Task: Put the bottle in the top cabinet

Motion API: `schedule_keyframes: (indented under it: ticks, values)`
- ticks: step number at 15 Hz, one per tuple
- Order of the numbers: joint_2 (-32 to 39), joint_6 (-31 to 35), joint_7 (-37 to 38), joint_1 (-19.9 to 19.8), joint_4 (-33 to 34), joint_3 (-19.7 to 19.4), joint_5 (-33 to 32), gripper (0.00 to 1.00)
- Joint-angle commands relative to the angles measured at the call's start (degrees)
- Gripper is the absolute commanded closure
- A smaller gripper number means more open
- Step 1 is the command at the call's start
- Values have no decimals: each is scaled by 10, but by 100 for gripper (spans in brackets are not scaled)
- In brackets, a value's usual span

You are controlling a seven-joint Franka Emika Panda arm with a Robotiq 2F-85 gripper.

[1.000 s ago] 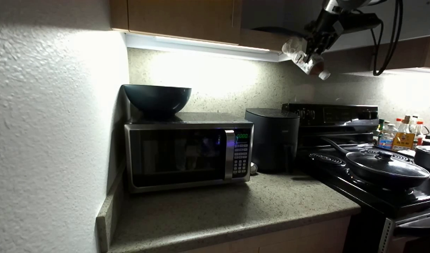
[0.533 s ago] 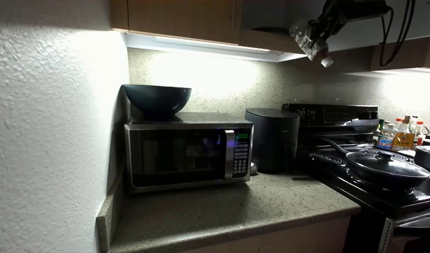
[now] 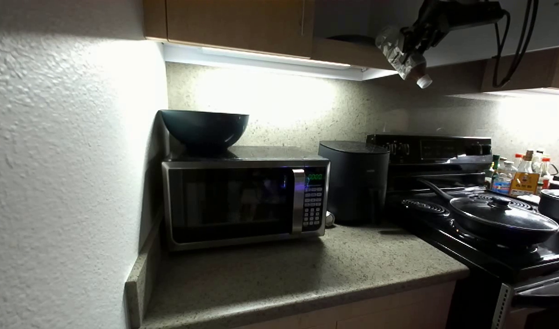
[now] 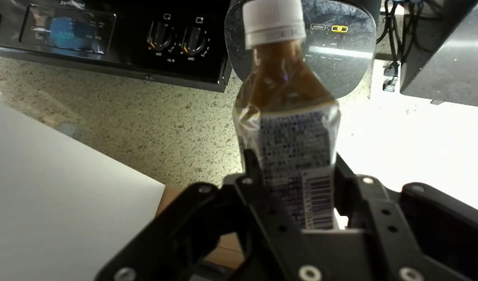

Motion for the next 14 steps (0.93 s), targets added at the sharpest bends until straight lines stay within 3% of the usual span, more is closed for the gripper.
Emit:
schedule_keyframes:
  ticks: [1,8,11,13,14]
  values:
    - [24,-2,-14,-4,56,0,7,81]
    - [135,-18,-24,2,279,-7,14,81]
    - [189,-53,-75,16,376,-6,35,81]
    - [228,-73,-67,23,439,-10,27,81]
    - [180,-49,-44,18,356,-5,17,81]
